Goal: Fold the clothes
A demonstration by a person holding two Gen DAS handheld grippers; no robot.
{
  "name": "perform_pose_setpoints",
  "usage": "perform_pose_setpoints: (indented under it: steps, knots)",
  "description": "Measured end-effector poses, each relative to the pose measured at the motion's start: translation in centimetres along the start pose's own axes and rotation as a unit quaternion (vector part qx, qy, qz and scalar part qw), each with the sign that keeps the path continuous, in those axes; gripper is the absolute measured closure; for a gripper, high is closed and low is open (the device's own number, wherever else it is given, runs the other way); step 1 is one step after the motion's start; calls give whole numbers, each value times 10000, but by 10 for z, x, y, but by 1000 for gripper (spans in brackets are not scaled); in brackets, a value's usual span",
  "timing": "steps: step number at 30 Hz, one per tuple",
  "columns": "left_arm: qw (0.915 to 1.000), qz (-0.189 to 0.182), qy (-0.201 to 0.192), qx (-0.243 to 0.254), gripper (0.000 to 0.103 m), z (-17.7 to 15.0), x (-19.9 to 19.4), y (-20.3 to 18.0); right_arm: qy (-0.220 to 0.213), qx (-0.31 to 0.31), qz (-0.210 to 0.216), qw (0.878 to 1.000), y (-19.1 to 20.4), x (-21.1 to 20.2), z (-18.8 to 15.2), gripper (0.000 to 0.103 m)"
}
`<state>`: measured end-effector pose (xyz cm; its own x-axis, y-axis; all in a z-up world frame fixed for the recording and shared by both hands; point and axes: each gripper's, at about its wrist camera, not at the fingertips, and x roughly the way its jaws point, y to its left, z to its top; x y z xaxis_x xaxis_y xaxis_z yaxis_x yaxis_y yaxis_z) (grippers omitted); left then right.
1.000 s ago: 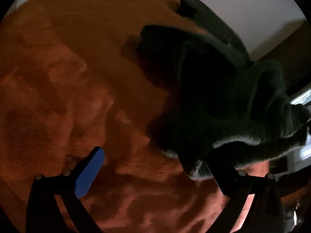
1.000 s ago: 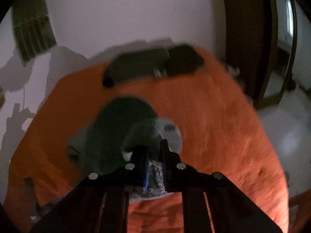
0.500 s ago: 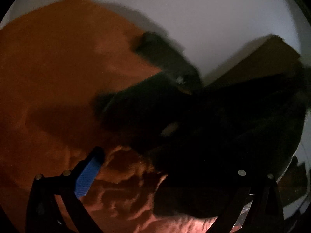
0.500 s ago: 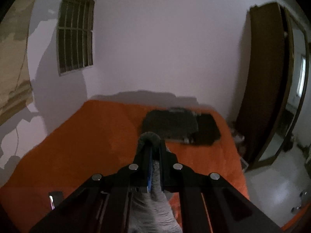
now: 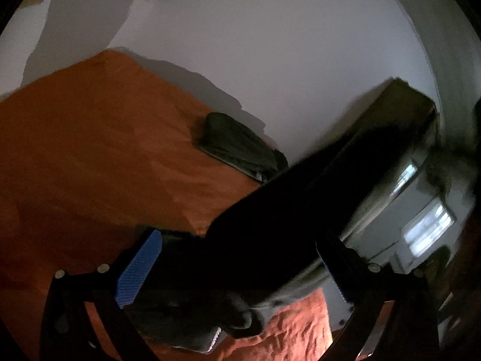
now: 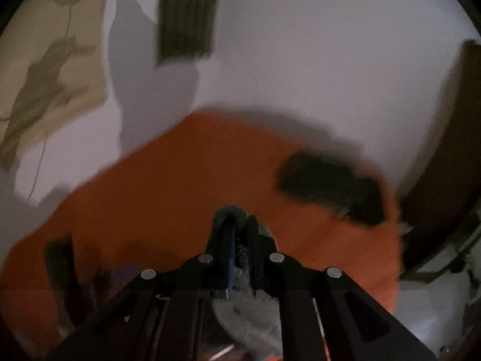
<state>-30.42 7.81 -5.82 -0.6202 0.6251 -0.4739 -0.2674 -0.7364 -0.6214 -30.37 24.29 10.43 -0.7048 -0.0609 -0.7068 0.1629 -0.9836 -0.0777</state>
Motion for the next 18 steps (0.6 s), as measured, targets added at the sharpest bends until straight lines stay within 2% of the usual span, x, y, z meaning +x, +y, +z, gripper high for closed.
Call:
perform_pose_setpoints:
  steps: [1, 3, 4, 6, 8, 11, 14, 18]
  knots:
    - [9999, 10, 3, -109, 1, 3, 0, 6, 361, -77, 232, 9990, 10, 25, -12, 93]
    - [9993, 128, 44, -361, 1, 8, 4, 23, 1014, -245, 578, 9929, 25, 66, -38, 83]
    - [9987, 182, 55, -478, 1, 11, 5, 32, 1103, -294, 648, 9914, 27, 76, -47, 78]
    - [9980, 235, 87, -584, 1, 14, 9, 40, 1220, -375, 656, 9897, 27, 91, -64, 49]
    - [9972, 380, 213, -611, 1, 10, 23, 46, 1282, -311, 673, 9890, 17, 101, -78, 36]
    - [9950, 616, 448, -645, 1, 4, 47, 57, 1406, 8, 853, 9864, -14, 118, -99, 35]
    - [9907, 876, 789, -673, 1, -5, 76, 71, 1597, 443, 773, 9831, -56, 143, -130, 34]
    - [9847, 1065, 1273, -536, 1, -20, 110, 75, 1970, 1192, 696, 9706, -109, 180, -166, 34]
